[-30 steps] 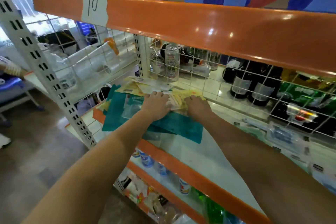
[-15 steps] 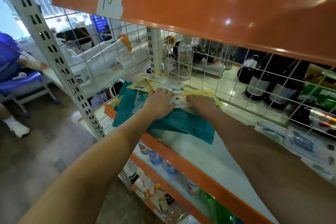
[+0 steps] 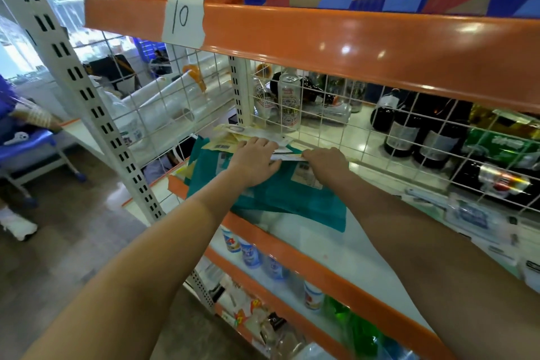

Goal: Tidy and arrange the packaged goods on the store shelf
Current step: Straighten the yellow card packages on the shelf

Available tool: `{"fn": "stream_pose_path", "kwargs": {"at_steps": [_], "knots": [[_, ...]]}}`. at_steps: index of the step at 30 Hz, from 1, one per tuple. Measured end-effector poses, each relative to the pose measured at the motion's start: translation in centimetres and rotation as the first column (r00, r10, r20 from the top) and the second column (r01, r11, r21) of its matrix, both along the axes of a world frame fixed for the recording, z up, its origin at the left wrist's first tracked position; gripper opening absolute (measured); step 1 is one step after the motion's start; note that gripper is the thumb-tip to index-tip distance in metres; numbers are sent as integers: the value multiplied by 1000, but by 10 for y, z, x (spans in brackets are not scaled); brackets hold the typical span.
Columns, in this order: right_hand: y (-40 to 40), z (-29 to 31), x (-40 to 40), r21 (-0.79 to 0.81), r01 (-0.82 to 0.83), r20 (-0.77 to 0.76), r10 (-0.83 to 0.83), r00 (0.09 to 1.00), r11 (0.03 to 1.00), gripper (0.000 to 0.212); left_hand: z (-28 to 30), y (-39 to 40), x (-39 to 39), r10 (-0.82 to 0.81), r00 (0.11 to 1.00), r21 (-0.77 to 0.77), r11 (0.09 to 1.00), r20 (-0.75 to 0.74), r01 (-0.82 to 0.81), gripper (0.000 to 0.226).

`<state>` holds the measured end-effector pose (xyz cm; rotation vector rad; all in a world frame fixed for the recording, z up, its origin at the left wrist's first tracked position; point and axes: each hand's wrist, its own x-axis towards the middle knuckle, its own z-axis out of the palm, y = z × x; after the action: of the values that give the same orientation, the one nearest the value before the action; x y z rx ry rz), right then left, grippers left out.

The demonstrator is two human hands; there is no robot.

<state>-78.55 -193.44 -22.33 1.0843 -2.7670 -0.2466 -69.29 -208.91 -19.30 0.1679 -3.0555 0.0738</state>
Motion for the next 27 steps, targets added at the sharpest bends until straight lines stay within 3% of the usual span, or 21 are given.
{"fn": "stream_pose_path", "kwargs": {"at_steps": [5,11,27], "knots": [[11,17,16,-20,80,18,-79,997,997,21,10,-3,10,-46,999,-15,999,-4,46,48],[31,40,36,-38,221,102,-216,971,975,30,22,1,23,-71,997,-14,997,-4,71,55],[125,71,108,-367,513,193,-476,858,776,26,23,63,38,-246,969,-56,967,33,248,56]]}}
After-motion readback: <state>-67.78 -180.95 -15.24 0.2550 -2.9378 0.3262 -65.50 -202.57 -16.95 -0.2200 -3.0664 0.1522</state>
